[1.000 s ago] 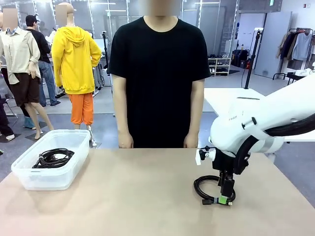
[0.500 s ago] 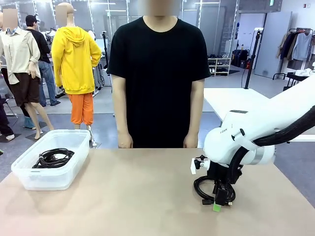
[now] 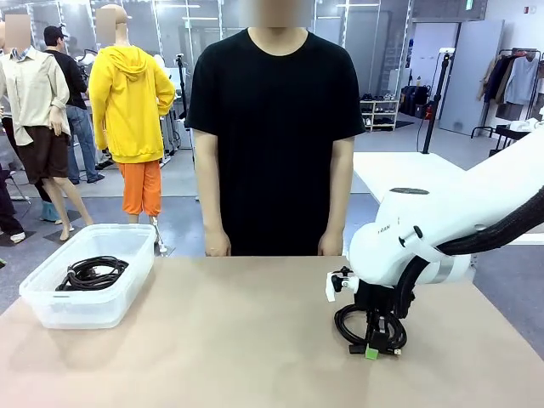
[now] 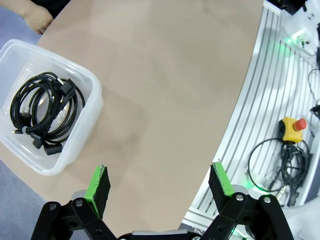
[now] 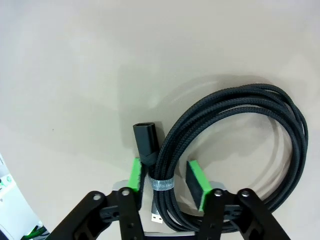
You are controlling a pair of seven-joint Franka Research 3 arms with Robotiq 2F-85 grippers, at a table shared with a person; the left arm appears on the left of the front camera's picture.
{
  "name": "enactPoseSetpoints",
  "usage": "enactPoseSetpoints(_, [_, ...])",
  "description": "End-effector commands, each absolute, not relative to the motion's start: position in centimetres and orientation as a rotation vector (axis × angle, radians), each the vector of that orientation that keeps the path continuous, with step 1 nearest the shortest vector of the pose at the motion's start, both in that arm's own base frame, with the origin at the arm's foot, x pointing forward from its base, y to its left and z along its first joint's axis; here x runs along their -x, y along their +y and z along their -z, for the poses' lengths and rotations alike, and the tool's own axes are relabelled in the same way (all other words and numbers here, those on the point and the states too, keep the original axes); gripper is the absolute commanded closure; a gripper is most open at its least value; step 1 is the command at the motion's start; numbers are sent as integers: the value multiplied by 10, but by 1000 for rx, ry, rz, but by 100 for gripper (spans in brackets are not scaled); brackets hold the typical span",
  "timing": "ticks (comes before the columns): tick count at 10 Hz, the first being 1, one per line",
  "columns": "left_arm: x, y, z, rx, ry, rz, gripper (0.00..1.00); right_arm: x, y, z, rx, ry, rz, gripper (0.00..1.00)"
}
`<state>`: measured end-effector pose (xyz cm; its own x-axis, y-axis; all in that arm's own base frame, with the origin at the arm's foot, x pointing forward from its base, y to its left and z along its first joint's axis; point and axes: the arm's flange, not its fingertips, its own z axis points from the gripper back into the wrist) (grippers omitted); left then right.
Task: Organize and store the cables.
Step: Place the USB Extension Cable into the Organizing box.
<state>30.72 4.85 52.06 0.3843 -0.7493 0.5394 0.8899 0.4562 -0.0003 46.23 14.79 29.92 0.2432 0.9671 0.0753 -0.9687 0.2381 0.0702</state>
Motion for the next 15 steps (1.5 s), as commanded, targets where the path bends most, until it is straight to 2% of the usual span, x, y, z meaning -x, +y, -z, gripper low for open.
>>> enactPoseSetpoints(1, [-307,46,-516,312,-534,1072,0,-458,152,-297,-61,-5,-1300,95])
enactPoseSetpoints(2, [-307,46,-516,312,-534,1072,0,-458,153,-306,-48,-20,-1299,100])
enactPoseSetpoints(5, [-307,46,-516,312,-534,1072,0,-461,174,-356,-19,-2,-1287,100])
enactPoseSetpoints(8, [-307,46,-516,312,-534,1072,0,-470,257,-404,-29,-39,-1297,100])
enactPoseSetpoints(12, [-307,46,-516,312,-534,1072,0,-472,396,-388,-95,-41,-1351,100])
enactPoseSetpoints(15, [-307,46,-516,312,-534,1072,0,-465,453,-354,-106,-33,-1363,100])
